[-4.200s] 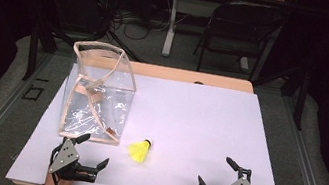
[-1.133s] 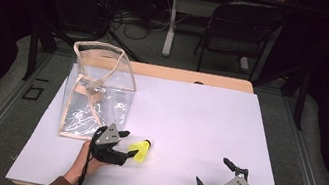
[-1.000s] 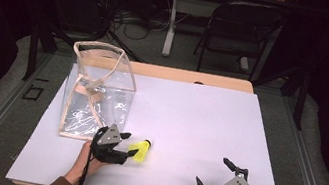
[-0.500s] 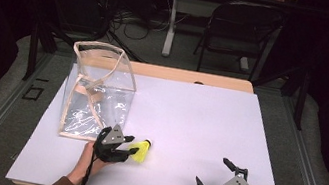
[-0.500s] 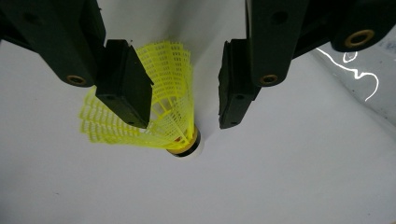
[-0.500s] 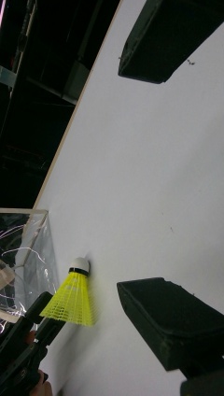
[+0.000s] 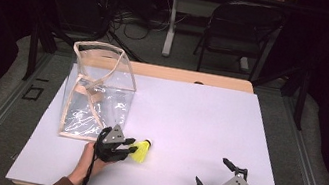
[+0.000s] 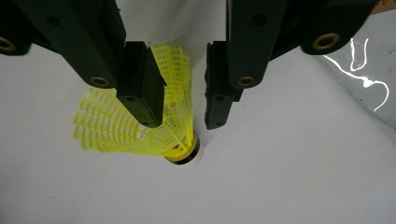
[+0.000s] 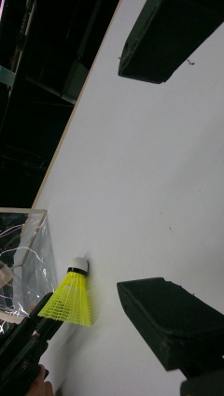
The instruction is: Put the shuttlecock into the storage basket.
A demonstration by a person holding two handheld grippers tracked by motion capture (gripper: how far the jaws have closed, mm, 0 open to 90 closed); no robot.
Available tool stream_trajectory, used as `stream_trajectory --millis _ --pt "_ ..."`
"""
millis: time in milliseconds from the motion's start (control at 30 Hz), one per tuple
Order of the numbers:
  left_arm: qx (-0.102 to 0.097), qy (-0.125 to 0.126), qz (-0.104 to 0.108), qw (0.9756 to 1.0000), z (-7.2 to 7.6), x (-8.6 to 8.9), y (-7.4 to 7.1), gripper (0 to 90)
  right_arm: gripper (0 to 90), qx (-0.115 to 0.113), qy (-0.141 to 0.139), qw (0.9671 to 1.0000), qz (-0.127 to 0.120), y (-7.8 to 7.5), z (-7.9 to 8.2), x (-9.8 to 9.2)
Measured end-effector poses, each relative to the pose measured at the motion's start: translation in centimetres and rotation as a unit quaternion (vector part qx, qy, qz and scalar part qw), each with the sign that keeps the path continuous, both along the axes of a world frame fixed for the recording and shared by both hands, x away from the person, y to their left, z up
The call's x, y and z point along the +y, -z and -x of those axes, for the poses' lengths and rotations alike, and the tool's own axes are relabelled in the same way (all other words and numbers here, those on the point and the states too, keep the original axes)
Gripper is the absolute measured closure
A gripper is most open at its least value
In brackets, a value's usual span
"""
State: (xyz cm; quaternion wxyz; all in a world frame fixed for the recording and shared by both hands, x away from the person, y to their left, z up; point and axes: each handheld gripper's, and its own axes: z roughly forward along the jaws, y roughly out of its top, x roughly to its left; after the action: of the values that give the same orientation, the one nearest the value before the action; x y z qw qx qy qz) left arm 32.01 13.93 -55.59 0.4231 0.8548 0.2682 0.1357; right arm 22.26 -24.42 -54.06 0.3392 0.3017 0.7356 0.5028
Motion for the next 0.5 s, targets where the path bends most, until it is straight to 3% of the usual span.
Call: stream_trajectory --millis 500 --pt "0.006 -0.002 0.005 1.0000 0.04 0.09 0.18 85.5 0.0 0.001 -0.001 1.0000 0.002 0.01 -0.01 0.00"
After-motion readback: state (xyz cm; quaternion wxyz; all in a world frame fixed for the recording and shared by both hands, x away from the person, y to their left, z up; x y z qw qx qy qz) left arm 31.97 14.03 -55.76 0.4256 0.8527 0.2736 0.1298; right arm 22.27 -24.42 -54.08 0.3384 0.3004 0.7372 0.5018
